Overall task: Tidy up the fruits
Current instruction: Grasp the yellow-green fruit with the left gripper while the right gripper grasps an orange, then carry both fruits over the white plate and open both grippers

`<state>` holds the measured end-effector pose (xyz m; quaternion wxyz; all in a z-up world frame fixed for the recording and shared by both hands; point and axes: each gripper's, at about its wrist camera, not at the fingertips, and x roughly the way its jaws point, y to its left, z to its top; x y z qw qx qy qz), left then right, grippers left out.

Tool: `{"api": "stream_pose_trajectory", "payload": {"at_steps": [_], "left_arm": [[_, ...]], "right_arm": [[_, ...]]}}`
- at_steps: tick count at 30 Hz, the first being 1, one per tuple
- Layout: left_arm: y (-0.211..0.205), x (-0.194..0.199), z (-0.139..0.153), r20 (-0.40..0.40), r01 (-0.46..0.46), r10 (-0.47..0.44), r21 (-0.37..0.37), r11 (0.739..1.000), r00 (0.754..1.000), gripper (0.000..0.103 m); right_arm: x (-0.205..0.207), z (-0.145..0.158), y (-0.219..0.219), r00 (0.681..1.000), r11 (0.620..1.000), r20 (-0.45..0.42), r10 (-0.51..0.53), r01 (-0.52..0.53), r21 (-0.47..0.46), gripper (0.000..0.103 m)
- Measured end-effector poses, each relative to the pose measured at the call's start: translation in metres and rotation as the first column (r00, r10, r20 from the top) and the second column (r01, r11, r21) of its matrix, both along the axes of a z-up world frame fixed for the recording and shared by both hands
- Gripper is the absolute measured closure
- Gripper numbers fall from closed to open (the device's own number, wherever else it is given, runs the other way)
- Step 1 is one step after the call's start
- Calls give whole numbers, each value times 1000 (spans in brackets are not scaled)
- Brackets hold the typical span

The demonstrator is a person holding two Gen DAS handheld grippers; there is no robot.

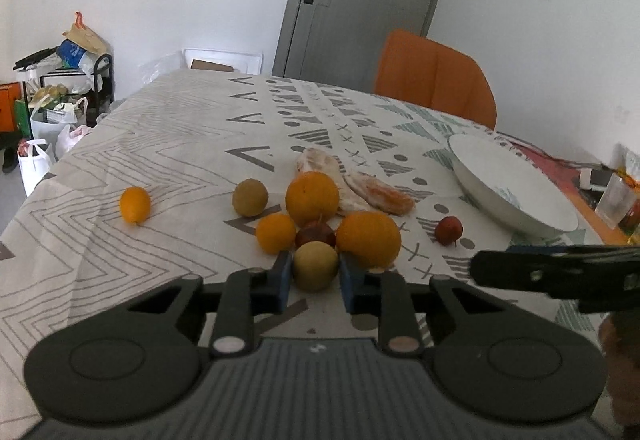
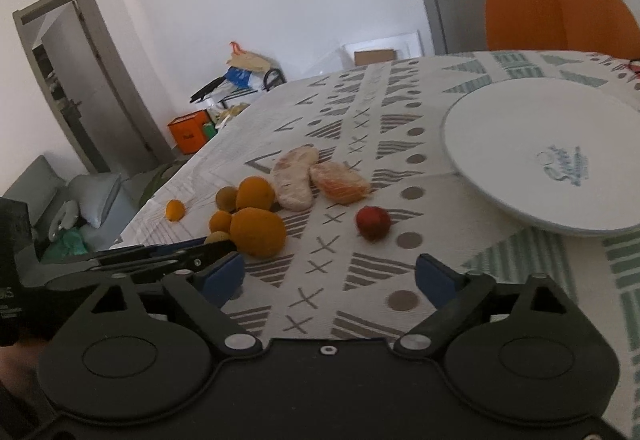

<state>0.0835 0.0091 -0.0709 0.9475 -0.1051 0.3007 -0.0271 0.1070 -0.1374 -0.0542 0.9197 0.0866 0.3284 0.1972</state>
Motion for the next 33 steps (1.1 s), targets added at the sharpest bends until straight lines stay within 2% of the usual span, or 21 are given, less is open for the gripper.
{"api": "stream_pose_trajectory", "payload": {"at_steps": [13, 18, 23, 25, 33], "left_arm": [[28, -15, 4, 11, -73, 73, -4, 997, 997, 79], [37, -20, 6, 17, -101, 101, -8, 995, 995, 79], [42, -23, 5, 15, -115, 115, -15, 993, 993, 79], [43, -24, 6, 15, -116, 116, -17, 993, 993, 79], [33, -17, 13, 30, -88, 88, 0, 996, 996, 79]], "right_arm": [[17, -3, 34, 997, 996, -27, 76, -75, 44, 35], [17, -7, 51, 992, 992, -31, 122, -121, 35, 39], [22, -10, 60, 992, 992, -39, 122, -121, 31, 40], [26, -11, 62, 990, 991, -41, 134, -133, 34, 63], [16, -5, 37, 998, 996, -3, 70, -69, 63, 64]]}}
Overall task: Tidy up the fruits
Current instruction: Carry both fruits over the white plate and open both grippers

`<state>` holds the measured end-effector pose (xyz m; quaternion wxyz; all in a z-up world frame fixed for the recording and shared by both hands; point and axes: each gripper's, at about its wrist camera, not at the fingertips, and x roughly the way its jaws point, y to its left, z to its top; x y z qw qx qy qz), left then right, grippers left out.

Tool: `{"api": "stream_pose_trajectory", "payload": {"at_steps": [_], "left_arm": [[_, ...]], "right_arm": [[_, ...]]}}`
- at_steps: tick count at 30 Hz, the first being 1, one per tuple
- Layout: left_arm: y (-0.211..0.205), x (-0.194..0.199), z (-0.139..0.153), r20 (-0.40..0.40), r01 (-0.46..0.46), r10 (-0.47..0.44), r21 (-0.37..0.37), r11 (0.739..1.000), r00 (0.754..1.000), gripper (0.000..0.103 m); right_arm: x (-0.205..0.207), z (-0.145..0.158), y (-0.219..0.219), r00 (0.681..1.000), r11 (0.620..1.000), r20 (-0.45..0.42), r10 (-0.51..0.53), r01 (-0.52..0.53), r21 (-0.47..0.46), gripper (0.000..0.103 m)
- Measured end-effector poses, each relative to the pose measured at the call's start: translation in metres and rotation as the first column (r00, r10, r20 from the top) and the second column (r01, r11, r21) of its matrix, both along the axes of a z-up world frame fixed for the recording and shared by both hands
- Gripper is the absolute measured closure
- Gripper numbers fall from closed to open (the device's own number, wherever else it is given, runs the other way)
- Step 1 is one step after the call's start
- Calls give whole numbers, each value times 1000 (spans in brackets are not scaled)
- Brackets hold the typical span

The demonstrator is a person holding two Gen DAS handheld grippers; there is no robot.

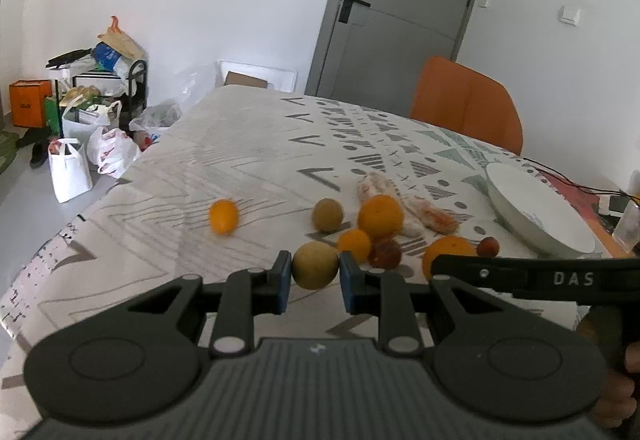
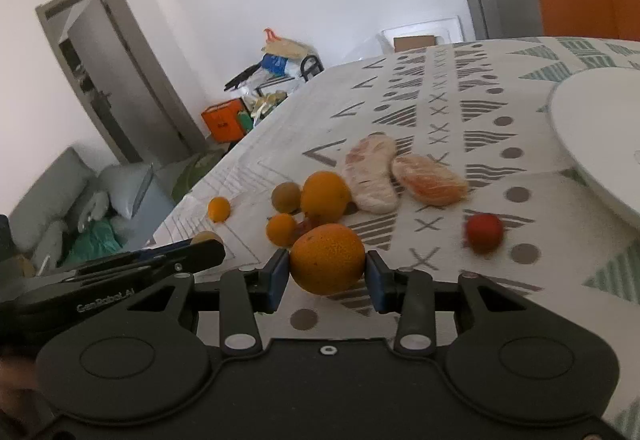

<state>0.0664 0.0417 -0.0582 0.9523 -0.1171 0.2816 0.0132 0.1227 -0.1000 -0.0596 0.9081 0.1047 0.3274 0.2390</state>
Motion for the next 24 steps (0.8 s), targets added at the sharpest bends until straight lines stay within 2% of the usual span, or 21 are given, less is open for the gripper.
{"api": "stream_pose_trajectory", "payload": {"at_steps": [14, 24], "left_arm": [[-54, 26, 17, 39, 132, -134, 51, 990, 990, 79], [-95, 48, 27, 52, 211, -216, 88, 974, 975, 79]], "right_arm": [[-14, 23, -75, 978, 983, 98, -183, 180, 42, 64], [-16, 22, -122, 952, 957, 112, -287, 280, 70, 64]]}}
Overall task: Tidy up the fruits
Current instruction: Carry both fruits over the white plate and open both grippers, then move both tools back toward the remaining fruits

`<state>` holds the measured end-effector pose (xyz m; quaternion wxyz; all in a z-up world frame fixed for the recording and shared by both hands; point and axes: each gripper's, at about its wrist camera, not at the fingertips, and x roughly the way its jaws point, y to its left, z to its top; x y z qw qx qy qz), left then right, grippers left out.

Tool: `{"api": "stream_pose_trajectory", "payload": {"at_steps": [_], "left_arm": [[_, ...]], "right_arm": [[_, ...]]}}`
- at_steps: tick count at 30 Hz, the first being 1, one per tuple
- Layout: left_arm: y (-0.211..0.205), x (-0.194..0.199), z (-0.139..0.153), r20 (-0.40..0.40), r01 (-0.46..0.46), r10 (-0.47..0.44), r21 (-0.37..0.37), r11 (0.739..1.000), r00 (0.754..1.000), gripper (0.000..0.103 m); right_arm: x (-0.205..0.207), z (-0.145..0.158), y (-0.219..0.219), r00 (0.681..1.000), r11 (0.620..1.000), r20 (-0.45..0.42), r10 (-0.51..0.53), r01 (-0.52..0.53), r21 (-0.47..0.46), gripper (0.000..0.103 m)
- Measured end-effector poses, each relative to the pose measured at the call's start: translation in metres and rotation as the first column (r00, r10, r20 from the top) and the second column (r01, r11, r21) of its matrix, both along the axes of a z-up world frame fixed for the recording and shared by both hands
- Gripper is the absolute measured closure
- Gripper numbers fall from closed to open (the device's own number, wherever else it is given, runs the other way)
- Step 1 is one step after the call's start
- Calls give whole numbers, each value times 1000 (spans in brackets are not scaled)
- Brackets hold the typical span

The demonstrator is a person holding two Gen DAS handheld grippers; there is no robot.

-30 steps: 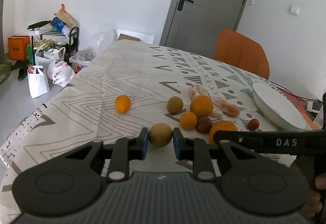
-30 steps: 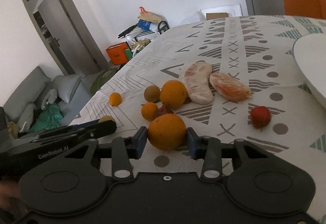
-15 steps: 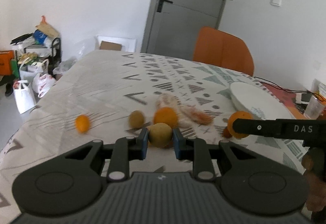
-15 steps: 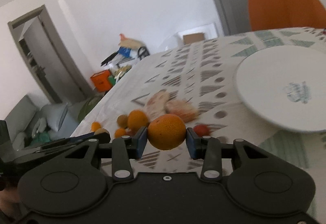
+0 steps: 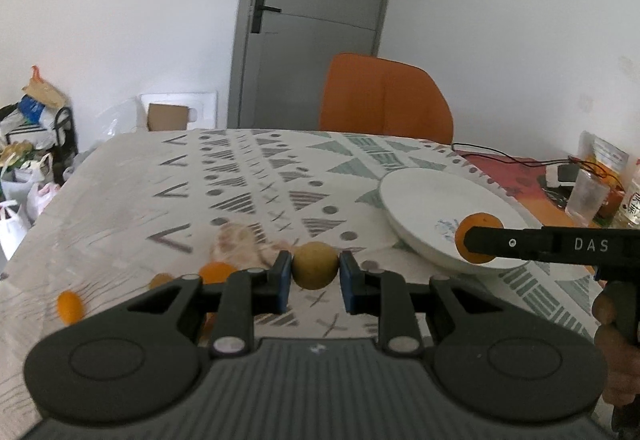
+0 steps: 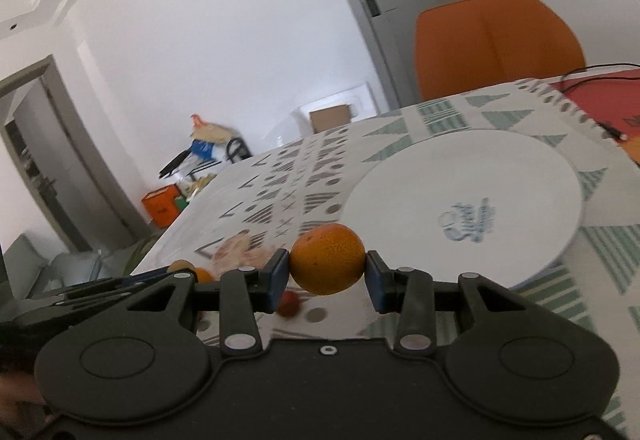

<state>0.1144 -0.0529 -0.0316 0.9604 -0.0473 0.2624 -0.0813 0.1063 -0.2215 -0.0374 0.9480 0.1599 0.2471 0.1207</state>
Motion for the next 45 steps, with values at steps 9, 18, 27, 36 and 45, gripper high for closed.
{"api": "stream_pose_trajectory", "payload": {"at_steps": [9, 18, 27, 36, 45], "left_arm": [[-34, 24, 2, -7, 61, -61, 36, 997, 998, 79], [-68, 48, -1, -22, 126, -125, 66, 990, 992, 79], [-98, 70, -4, -27, 178, -176, 84, 981, 984, 79], [-109, 75, 2, 2, 176, -177, 98, 980, 984, 73], [-72, 60, 5, 6, 56, -57, 84, 995, 998, 37]], "right_arm": [[0, -9, -41, 997, 996, -7, -82, 82, 35, 64], [-5, -15, -71, 992, 991, 12, -127, 127, 46, 63], [-10, -17, -90, 986, 985, 39, -161, 158, 68, 56], [-11, -18, -95, 984, 983, 38, -171, 168, 76, 44], [-10, -14, -83, 986, 986, 48, -158, 155, 56, 28]]}}
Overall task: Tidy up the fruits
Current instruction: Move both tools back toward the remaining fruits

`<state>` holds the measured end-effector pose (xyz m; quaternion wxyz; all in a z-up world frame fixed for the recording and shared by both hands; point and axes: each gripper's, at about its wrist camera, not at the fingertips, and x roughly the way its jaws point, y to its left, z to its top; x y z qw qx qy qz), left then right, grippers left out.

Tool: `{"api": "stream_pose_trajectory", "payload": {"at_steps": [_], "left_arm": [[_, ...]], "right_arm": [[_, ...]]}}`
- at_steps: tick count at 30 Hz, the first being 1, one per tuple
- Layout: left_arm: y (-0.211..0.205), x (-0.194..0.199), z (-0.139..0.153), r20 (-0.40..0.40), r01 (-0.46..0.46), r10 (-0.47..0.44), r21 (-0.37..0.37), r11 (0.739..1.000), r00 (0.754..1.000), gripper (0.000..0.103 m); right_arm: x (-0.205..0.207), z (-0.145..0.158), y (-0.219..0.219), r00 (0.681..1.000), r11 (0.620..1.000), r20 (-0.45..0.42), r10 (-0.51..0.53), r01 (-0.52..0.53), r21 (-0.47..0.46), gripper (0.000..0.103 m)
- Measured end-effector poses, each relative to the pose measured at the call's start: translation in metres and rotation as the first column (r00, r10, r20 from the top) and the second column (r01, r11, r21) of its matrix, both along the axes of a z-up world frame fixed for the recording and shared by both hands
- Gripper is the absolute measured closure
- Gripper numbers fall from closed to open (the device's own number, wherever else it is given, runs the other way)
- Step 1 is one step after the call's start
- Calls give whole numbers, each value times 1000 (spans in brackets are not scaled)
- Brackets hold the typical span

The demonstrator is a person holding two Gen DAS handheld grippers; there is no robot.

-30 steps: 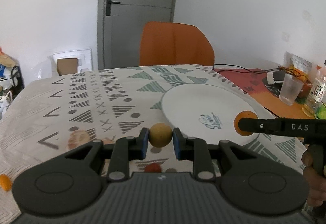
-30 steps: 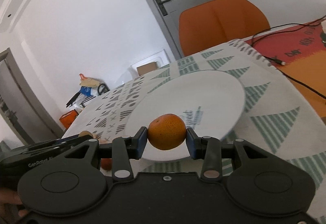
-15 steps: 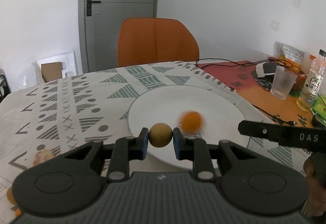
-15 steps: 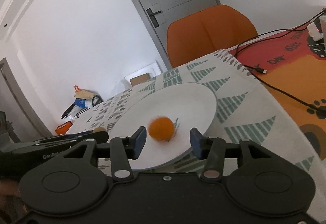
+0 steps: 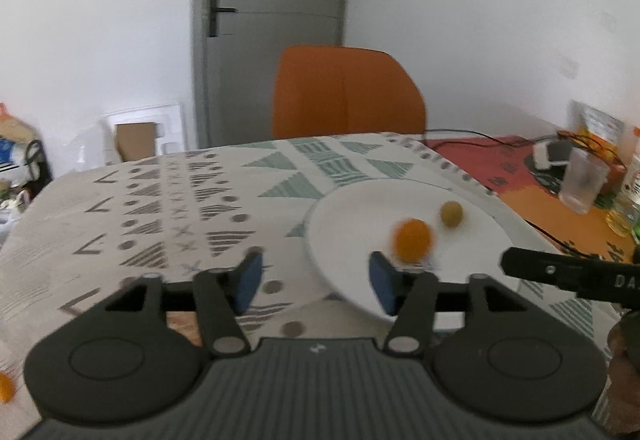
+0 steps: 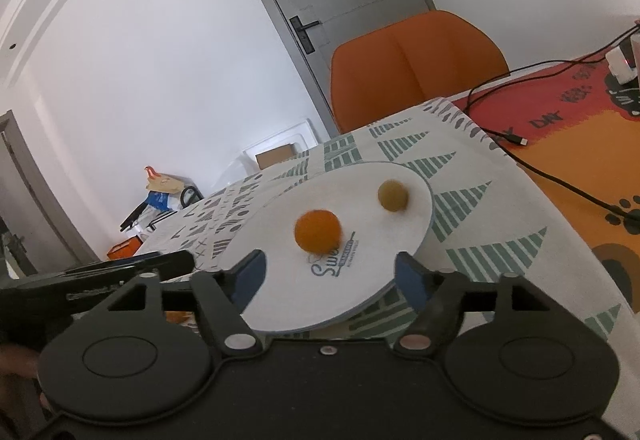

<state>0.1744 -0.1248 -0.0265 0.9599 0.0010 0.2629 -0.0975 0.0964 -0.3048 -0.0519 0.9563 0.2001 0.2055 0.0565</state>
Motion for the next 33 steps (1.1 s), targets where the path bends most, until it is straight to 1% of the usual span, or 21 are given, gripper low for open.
{"api": "stream_pose_trajectory", "payload": {"at_steps": [1, 3, 5, 6, 8, 11, 15, 18, 29, 33], "left_arm": [[6, -3, 1, 5, -19, 19, -1, 1000, 1000, 35], [16, -8, 3, 18, -53, 53, -4, 999, 998, 26], [29, -14, 6, 28, -91, 91, -11, 996, 995, 21], [34, -17, 7, 29, -106, 106, -14, 994, 994, 20], [46, -22, 10, 29, -138, 138, -24, 990, 990, 18], [62, -31, 12, 32, -185, 186, -34, 982, 982, 17], [80, -41, 14, 32, -226, 228, -46, 973, 973, 11], [92, -50, 16, 43, -249, 251, -53, 967, 967, 10], [126, -75, 11, 41, -306, 310, -84, 948, 950, 9], [134, -80, 9, 35, -312, 315, -76, 947, 948, 9]], "right_arm": [[0, 0, 2, 1000, 1000, 0, 3, -3, -1, 26], [0, 2, 5, 1000, 1000, 2, 10, -10, -4, 23], [-1, 3, 10, 1000, 1000, 7, 13, -13, -11, 16], [-1, 4, 13, 1000, 1000, 10, 15, -14, -16, 14], [-2, 6, 18, 1000, 1000, 13, 19, -19, -24, 7], [-3, 10, 26, 999, 999, 18, 30, -29, -34, 1], [-3, 14, 36, 999, 998, 20, 46, -45, -48, 0], [-3, 16, 43, 998, 997, 19, 58, -56, -54, 0], [-1, 20, 74, 993, 990, 4, 115, -114, -80, 0], [-1, 21, 87, 991, 987, -3, 133, -133, -90, 0]]}}
